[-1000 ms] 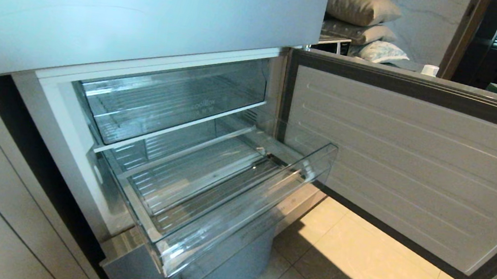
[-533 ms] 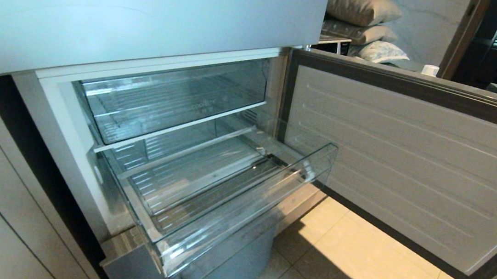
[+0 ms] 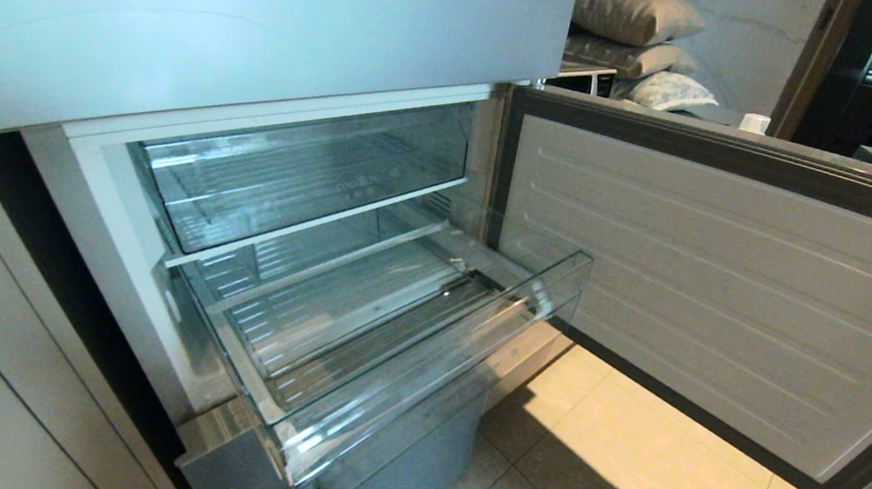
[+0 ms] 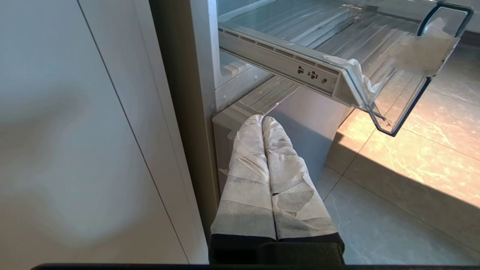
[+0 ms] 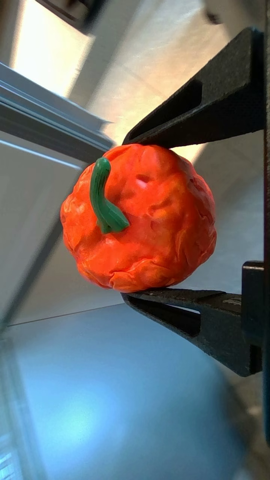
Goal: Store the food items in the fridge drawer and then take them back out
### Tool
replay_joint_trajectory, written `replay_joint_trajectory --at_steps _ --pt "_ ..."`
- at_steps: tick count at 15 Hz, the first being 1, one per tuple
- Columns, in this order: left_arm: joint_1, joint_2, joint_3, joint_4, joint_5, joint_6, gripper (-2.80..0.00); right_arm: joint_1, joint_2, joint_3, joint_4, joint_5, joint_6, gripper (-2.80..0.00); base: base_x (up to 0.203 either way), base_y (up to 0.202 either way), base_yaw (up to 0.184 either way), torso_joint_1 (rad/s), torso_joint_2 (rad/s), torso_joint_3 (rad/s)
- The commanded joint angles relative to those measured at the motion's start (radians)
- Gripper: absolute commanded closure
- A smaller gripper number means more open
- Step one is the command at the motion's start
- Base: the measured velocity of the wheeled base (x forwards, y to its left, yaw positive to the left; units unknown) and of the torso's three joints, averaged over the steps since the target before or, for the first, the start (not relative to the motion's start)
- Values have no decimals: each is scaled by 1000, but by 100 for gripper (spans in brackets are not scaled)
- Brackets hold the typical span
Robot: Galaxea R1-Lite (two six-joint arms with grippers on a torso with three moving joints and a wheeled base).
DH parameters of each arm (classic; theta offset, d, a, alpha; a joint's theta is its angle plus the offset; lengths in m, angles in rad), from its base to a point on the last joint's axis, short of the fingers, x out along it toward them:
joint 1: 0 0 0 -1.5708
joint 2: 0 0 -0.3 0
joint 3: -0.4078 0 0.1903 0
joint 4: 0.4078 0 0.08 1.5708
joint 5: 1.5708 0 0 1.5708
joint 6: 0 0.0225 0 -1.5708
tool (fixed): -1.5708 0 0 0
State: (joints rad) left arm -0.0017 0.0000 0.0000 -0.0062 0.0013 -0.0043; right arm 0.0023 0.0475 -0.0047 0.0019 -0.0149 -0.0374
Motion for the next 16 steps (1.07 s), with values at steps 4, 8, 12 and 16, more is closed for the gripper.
replay_joint_trajectory --at_steps 4,8,12,16 --pt "0 2 2 0 0 0 0 1 -46 5 6 1 -15 0 0 0 0 0 0 0" --pt "0 2 2 0 0 0 0 1 -46 5 6 1 -16 0 -1 0 26 1 0 1" --pt "0 2 2 0 0 0 0 1 -46 5 6 1 -15 0 1 -7 167 -2 -1 4" --pt "0 2 2 0 0 0 0 1 -46 5 6 -2 -7 0 1 -9 175 2 2 4"
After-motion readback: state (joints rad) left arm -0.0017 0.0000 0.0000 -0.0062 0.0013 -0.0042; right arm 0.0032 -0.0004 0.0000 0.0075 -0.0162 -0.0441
